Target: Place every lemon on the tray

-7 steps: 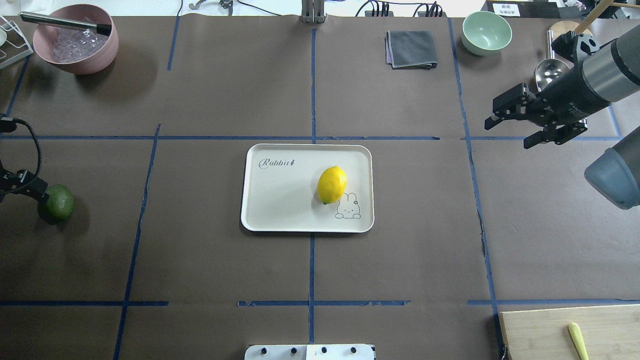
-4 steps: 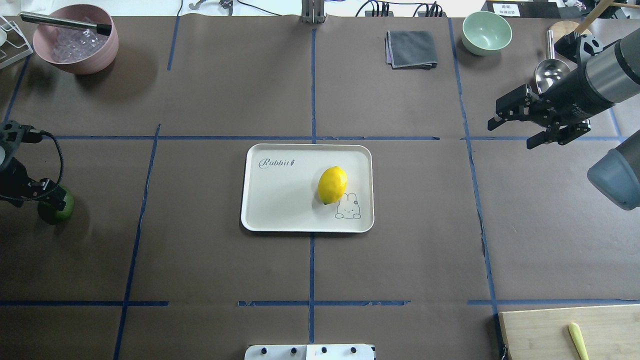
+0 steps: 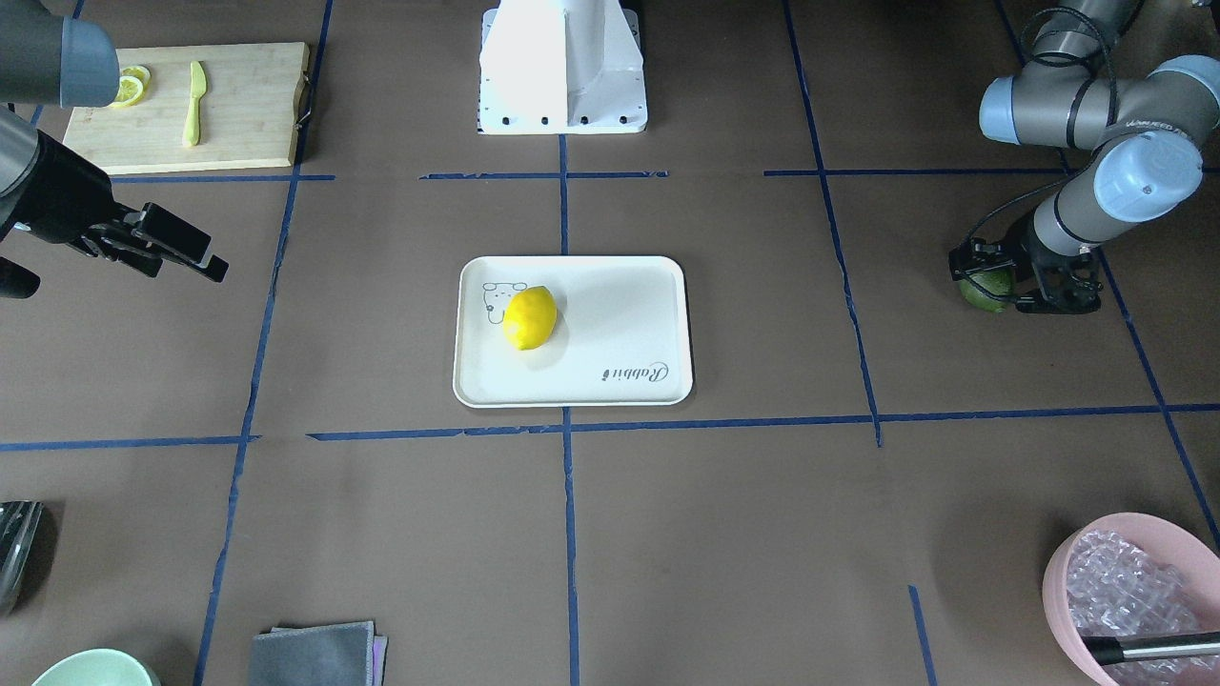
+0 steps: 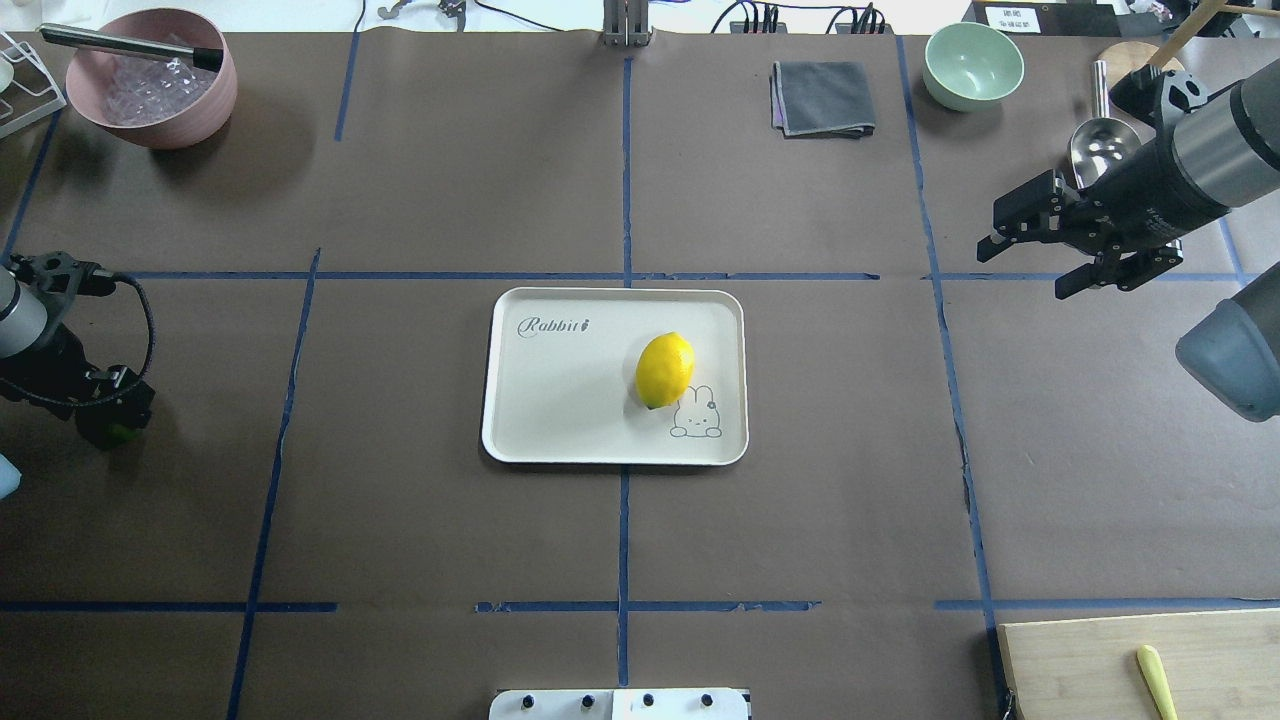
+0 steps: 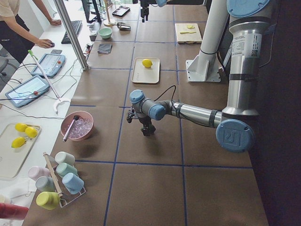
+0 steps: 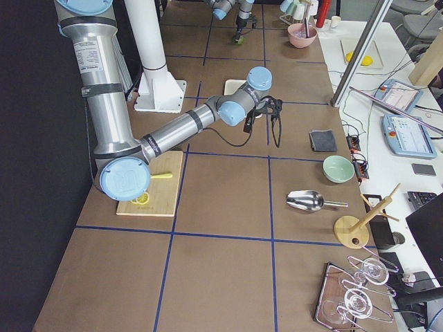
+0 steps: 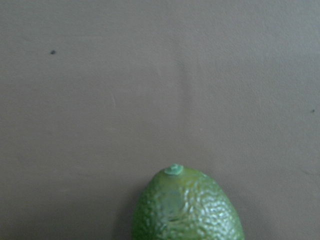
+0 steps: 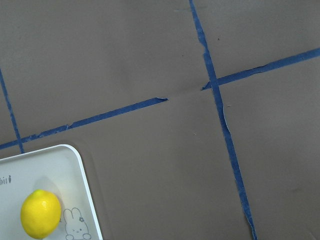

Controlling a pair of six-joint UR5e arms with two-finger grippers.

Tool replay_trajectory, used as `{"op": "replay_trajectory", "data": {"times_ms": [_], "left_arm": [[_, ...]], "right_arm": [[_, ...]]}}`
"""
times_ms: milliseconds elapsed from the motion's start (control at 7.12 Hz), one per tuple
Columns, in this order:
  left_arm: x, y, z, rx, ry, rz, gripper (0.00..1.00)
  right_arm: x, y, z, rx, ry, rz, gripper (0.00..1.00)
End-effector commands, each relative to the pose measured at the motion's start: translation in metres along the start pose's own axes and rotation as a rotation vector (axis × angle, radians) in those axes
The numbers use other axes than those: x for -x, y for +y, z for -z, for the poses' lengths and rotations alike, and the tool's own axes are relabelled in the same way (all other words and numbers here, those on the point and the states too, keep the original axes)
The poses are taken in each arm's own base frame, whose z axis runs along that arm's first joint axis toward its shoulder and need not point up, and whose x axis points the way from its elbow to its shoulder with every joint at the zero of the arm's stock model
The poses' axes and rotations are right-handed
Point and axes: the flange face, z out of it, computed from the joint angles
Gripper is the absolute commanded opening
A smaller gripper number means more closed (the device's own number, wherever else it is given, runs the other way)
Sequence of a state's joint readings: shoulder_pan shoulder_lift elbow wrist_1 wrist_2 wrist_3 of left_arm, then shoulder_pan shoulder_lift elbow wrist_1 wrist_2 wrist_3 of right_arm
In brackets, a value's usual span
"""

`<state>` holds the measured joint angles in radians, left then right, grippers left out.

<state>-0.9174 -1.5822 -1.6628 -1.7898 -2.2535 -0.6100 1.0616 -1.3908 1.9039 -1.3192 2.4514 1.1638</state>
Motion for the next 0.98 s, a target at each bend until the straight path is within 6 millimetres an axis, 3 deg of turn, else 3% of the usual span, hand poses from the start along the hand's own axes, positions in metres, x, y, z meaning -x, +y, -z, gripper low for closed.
{"op": "replay_trajectory", "data": {"times_ms": [0, 140, 281, 421, 702, 842], "left_arm": [[-0.006, 0.000, 0.004, -0.004, 0.011, -0.006, 0.16], [-0.017, -0.001, 0.014, -0.021, 0.026, -0.021, 0.00], [-0.049, 0.005, 0.052, -0.076, 0.071, -0.019, 0.00], [-0.100, 0.010, 0.102, -0.110, 0.172, 0.018, 0.00], [-0.218, -0.027, 0.180, -0.143, 0.345, 0.147, 0.00], [-0.302, -0.036, 0.160, -0.076, 0.366, 0.164, 0.00]], "right_arm": [[-0.001, -0.001, -0.001, -0.002, 0.003, -0.002, 1.00], [0.000, 0.000, 0.000, -0.003, 0.002, 0.001, 1.00], [0.000, 0.000, 0.000, -0.001, 0.001, 0.001, 1.00], [0.000, 0.000, 0.000, -0.001, 0.001, 0.001, 1.00], [0.000, 0.000, 0.000, 0.000, 0.000, 0.002, 1.00], [-0.001, 0.000, 0.000, -0.001, 0.001, 0.001, 1.00]]}}
